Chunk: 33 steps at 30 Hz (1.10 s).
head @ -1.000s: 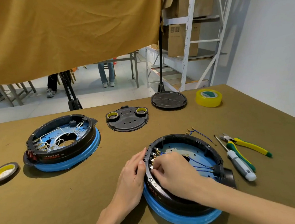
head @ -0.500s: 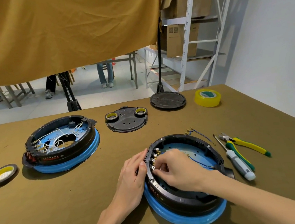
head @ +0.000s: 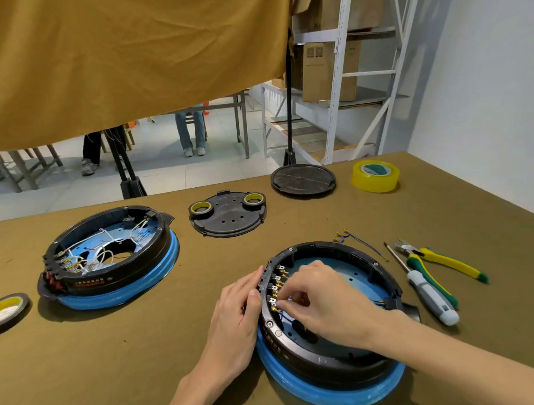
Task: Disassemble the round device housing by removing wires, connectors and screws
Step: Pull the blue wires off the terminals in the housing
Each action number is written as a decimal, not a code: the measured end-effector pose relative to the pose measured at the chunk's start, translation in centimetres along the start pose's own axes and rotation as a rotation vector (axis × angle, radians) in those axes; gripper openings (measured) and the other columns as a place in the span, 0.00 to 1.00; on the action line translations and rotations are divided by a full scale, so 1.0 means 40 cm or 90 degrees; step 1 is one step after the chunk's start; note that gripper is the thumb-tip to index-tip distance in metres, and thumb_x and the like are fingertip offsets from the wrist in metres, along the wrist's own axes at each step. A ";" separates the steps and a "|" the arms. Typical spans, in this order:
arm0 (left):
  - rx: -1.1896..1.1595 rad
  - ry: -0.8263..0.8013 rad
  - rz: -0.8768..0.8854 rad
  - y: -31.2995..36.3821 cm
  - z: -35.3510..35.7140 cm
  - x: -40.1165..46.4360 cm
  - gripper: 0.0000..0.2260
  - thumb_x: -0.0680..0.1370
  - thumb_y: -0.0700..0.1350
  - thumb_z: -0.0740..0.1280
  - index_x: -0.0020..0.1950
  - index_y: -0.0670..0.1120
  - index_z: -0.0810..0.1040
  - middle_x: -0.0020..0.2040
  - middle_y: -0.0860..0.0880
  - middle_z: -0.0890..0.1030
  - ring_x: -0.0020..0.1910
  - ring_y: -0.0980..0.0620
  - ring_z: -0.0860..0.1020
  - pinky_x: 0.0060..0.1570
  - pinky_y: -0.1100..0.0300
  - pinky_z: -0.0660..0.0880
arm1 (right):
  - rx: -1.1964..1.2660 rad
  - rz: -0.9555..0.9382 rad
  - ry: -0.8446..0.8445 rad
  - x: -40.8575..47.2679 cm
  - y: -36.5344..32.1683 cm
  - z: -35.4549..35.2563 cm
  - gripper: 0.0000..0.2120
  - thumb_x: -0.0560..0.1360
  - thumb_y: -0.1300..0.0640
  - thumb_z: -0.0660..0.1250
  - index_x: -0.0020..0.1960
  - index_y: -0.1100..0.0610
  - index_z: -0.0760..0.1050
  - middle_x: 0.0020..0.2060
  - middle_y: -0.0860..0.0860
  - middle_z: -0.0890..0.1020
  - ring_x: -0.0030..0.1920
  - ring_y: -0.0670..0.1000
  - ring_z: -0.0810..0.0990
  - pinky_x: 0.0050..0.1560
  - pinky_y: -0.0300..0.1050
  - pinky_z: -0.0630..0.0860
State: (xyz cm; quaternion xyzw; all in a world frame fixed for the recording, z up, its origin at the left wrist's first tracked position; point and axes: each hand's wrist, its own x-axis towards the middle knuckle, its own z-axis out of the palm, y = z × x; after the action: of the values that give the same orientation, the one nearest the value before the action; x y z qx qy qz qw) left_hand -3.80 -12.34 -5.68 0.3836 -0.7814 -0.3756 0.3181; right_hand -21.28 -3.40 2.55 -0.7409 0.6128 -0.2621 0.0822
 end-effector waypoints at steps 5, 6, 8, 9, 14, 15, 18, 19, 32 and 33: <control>-0.023 0.000 0.005 0.004 -0.004 0.002 0.32 0.77 0.75 0.45 0.76 0.64 0.66 0.69 0.74 0.68 0.72 0.72 0.62 0.66 0.66 0.61 | 0.196 0.000 0.133 0.013 0.005 -0.043 0.05 0.79 0.56 0.72 0.53 0.53 0.85 0.40 0.42 0.84 0.43 0.44 0.82 0.48 0.35 0.76; -0.023 0.001 0.005 0.006 -0.005 0.003 0.33 0.77 0.75 0.45 0.77 0.63 0.66 0.69 0.75 0.67 0.71 0.73 0.62 0.66 0.65 0.61 | 0.261 0.018 0.153 0.025 0.015 -0.059 0.05 0.79 0.57 0.71 0.53 0.55 0.84 0.38 0.45 0.85 0.38 0.45 0.82 0.41 0.35 0.77; -0.021 0.001 0.002 0.008 -0.006 0.004 0.33 0.77 0.75 0.45 0.77 0.63 0.66 0.68 0.75 0.67 0.71 0.73 0.61 0.67 0.64 0.61 | 0.355 0.055 0.202 0.062 0.038 -0.092 0.05 0.80 0.58 0.70 0.53 0.56 0.84 0.33 0.50 0.84 0.28 0.45 0.78 0.29 0.35 0.74; -0.021 0.002 0.001 0.008 -0.006 0.003 0.33 0.77 0.74 0.45 0.77 0.63 0.66 0.68 0.75 0.66 0.71 0.74 0.61 0.67 0.64 0.61 | 0.354 0.069 0.241 0.085 0.056 -0.110 0.05 0.80 0.57 0.70 0.53 0.56 0.84 0.31 0.50 0.83 0.26 0.44 0.77 0.28 0.33 0.73; -0.026 -0.007 -0.016 0.010 -0.007 0.004 0.33 0.76 0.75 0.46 0.77 0.63 0.66 0.68 0.74 0.67 0.70 0.75 0.61 0.70 0.59 0.62 | 0.180 0.231 0.273 0.175 0.205 -0.150 0.07 0.79 0.53 0.70 0.49 0.54 0.86 0.36 0.47 0.84 0.36 0.44 0.78 0.42 0.43 0.76; -0.026 -0.010 -0.018 0.011 -0.007 0.004 0.34 0.76 0.74 0.46 0.77 0.62 0.66 0.69 0.73 0.68 0.71 0.74 0.61 0.71 0.59 0.62 | 0.164 0.279 0.251 0.180 0.240 -0.142 0.07 0.80 0.54 0.70 0.49 0.54 0.86 0.38 0.46 0.85 0.38 0.44 0.80 0.45 0.44 0.76; -0.032 -0.010 -0.014 0.013 -0.008 0.004 0.34 0.76 0.74 0.46 0.77 0.62 0.66 0.69 0.72 0.69 0.71 0.74 0.62 0.70 0.60 0.63 | 0.172 0.381 0.204 0.176 0.328 -0.100 0.06 0.79 0.55 0.70 0.48 0.55 0.86 0.42 0.47 0.85 0.46 0.47 0.82 0.49 0.43 0.75; -0.033 -0.010 -0.010 0.014 -0.008 0.004 0.35 0.76 0.75 0.46 0.77 0.61 0.66 0.69 0.73 0.69 0.70 0.74 0.62 0.69 0.63 0.63 | 0.177 0.397 0.204 0.173 0.348 -0.090 0.04 0.78 0.56 0.71 0.47 0.54 0.85 0.42 0.47 0.85 0.47 0.49 0.83 0.47 0.41 0.75; -0.049 -0.007 -0.005 0.015 -0.007 0.004 0.34 0.76 0.73 0.47 0.77 0.60 0.67 0.69 0.72 0.70 0.69 0.74 0.64 0.65 0.67 0.62 | 0.012 0.382 0.174 0.169 0.359 -0.089 0.15 0.81 0.56 0.65 0.67 0.55 0.79 0.56 0.54 0.84 0.54 0.52 0.81 0.58 0.47 0.77; -0.052 -0.008 -0.004 0.015 -0.006 0.004 0.34 0.76 0.73 0.47 0.77 0.60 0.67 0.69 0.72 0.70 0.69 0.73 0.64 0.66 0.66 0.63 | 0.016 0.370 0.190 0.164 0.346 -0.096 0.14 0.81 0.57 0.65 0.65 0.55 0.80 0.55 0.53 0.84 0.52 0.50 0.81 0.55 0.45 0.76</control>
State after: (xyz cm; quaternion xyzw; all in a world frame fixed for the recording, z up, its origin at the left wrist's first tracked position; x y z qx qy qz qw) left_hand -3.92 -12.30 -5.02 0.3703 -0.7663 -0.4102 0.3278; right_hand -34.41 -12.14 1.56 -0.4875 0.8007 -0.3407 0.0717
